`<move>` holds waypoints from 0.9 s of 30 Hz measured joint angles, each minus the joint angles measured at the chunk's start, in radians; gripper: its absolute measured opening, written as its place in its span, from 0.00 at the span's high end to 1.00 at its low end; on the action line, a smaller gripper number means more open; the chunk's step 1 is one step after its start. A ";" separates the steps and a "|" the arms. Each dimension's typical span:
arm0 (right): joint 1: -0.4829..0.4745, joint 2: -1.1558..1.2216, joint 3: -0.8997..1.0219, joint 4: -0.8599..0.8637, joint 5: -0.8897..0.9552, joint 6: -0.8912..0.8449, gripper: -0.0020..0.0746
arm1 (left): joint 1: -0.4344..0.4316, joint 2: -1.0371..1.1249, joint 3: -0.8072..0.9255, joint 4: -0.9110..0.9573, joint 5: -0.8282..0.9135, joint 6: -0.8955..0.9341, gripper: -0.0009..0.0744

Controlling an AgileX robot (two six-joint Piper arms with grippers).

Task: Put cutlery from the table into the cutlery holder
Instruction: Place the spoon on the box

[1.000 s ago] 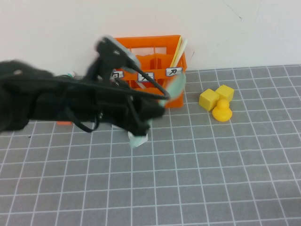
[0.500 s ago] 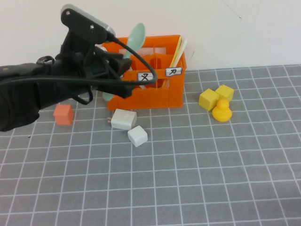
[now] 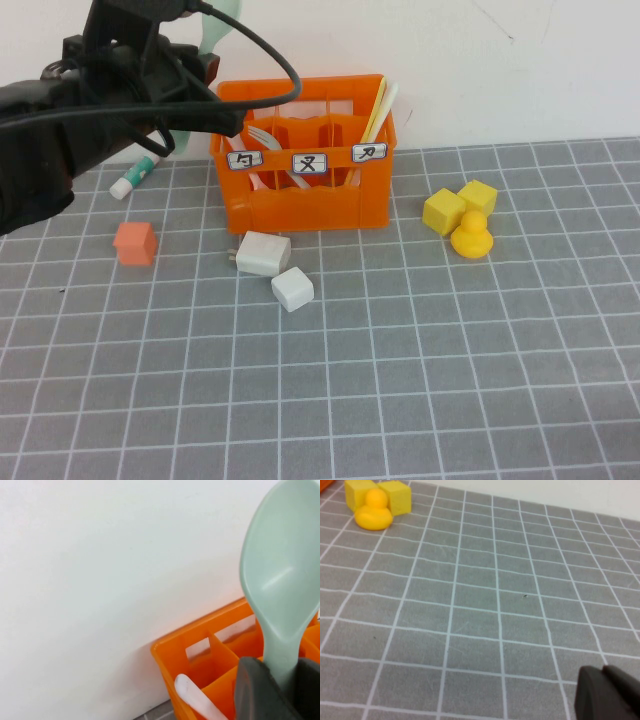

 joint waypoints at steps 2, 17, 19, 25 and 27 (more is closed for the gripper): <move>0.000 0.000 0.000 0.000 0.000 0.000 0.98 | 0.000 0.000 -0.002 -0.002 -0.004 0.000 0.85; 0.000 0.000 0.000 0.000 0.000 0.000 0.98 | 0.000 0.002 -0.004 -0.002 -0.004 0.000 0.85; 0.000 0.000 0.000 0.000 0.000 0.000 0.98 | 0.000 0.002 -0.005 -0.002 -0.004 0.000 0.85; 0.000 0.000 0.000 0.000 0.000 0.000 0.98 | 0.000 0.002 -0.005 -0.002 -0.004 0.017 0.85; 0.000 0.000 0.000 0.000 0.000 0.000 0.98 | 0.000 0.002 -0.005 -0.002 0.004 0.022 0.85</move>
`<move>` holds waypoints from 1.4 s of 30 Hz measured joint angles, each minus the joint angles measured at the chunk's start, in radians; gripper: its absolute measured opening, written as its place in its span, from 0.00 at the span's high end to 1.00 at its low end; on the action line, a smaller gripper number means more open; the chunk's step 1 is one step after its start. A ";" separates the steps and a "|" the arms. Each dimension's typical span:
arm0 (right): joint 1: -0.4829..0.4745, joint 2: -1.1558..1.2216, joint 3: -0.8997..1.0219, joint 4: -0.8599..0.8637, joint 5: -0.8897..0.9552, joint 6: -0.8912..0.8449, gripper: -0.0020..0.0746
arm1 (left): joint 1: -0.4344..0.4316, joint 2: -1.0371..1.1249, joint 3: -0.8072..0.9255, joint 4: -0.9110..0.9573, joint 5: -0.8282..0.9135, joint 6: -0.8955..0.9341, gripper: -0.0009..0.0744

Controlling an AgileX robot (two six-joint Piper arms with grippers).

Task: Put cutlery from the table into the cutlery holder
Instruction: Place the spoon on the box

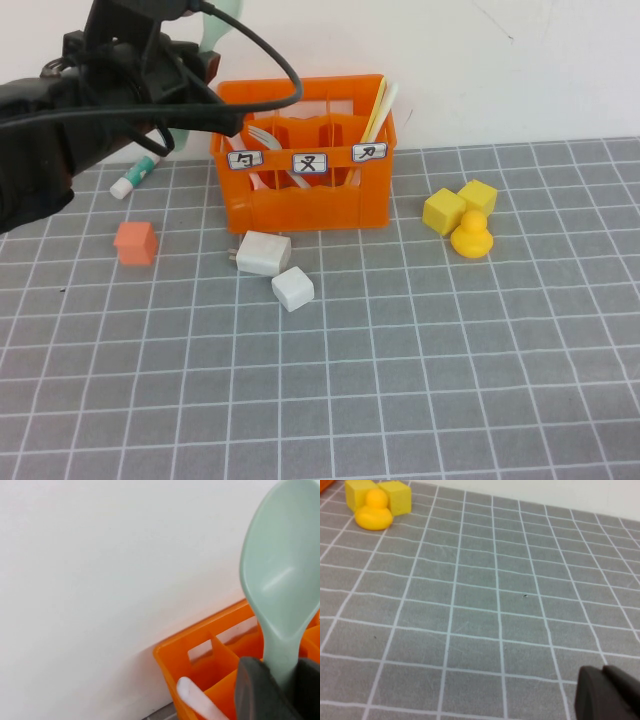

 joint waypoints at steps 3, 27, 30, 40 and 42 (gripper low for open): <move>0.000 0.000 0.000 0.000 0.000 0.000 0.98 | 0.000 0.000 0.000 0.000 0.040 0.000 0.85; 0.000 0.000 0.000 0.000 0.000 0.000 0.98 | -0.087 -0.013 0.006 1.039 0.125 -1.171 0.85; 0.000 0.000 0.000 0.000 0.000 0.000 0.98 | -0.016 -0.013 0.006 1.427 0.085 -1.714 0.85; 0.000 0.000 0.000 0.000 0.000 0.000 0.98 | 0.106 0.085 0.006 2.131 -0.333 -2.456 0.85; 0.000 0.000 0.000 0.000 0.000 0.000 0.98 | 0.113 0.126 0.006 2.163 -0.460 -2.459 0.85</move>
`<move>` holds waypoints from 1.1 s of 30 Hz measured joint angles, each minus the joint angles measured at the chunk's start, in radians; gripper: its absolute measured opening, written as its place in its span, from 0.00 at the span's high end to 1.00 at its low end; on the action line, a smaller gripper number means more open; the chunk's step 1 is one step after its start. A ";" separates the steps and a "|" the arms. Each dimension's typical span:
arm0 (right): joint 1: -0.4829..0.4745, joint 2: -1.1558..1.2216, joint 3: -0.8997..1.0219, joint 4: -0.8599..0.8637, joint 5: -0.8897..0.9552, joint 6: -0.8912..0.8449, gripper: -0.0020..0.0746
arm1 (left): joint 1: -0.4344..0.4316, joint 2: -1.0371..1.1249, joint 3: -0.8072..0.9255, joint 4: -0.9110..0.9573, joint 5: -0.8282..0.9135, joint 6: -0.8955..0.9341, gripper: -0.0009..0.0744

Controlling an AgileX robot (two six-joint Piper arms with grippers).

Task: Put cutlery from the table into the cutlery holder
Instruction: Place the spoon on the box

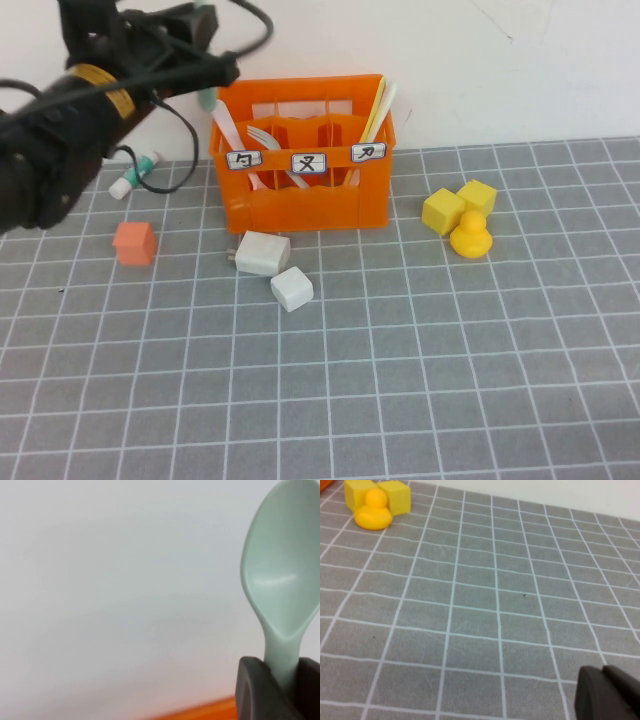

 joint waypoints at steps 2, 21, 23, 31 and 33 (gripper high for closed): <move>0.000 0.000 0.000 0.000 0.000 0.000 0.98 | 0.010 0.050 0.000 0.013 -0.114 0.014 0.85; 0.000 0.000 0.000 0.000 0.000 0.000 0.98 | 0.021 0.261 0.000 -0.046 -0.347 0.220 0.83; 0.000 0.000 0.000 0.000 0.000 0.000 0.98 | 0.021 0.270 0.000 -0.052 -0.351 0.204 0.77; 0.000 0.000 0.000 0.000 0.000 0.000 0.98 | 0.031 0.262 0.000 -0.141 -0.378 0.069 0.43; 0.000 0.000 0.000 0.000 0.000 0.000 0.98 | 0.043 0.232 0.000 -0.107 -0.394 0.028 0.47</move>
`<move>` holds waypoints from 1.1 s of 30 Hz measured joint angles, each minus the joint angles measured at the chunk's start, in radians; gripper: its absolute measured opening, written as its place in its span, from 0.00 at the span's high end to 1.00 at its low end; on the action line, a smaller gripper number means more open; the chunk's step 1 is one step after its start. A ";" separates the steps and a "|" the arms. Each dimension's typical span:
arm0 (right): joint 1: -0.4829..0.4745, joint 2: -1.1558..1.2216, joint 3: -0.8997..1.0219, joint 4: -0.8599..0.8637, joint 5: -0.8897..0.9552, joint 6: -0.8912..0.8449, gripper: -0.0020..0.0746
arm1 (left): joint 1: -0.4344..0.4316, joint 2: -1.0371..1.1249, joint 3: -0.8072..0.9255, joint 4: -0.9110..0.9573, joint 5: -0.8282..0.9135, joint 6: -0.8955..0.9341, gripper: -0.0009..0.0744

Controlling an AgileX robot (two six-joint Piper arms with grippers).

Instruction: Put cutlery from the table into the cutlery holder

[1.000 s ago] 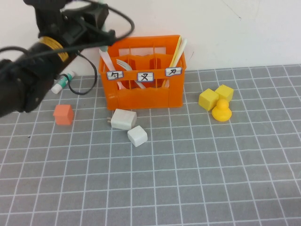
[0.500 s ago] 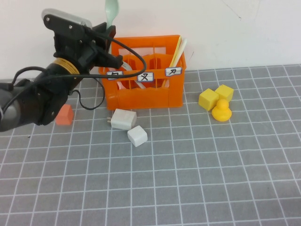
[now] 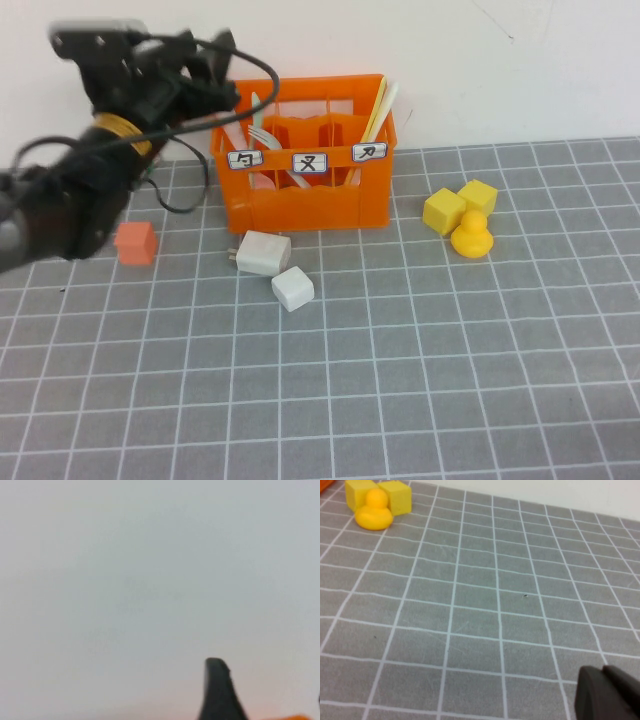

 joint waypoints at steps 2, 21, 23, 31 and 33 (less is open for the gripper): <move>0.000 0.000 0.000 0.000 0.000 0.000 0.98 | 0.010 -0.053 0.002 0.084 0.006 -0.019 0.62; 0.000 0.000 0.000 0.000 0.001 0.000 0.98 | 0.062 -0.738 0.120 1.445 -0.006 -1.117 0.99; 0.000 0.000 0.000 0.000 0.001 0.000 0.98 | 0.098 -0.798 0.164 1.453 -0.010 -1.145 0.99; 0.000 0.000 0.000 0.000 0.001 0.000 0.98 | 0.262 -1.021 0.296 1.453 0.014 -1.510 0.99; 0.000 0.000 0.000 0.000 0.001 0.000 0.98 | 0.302 -1.060 0.324 1.453 0.016 -1.543 0.99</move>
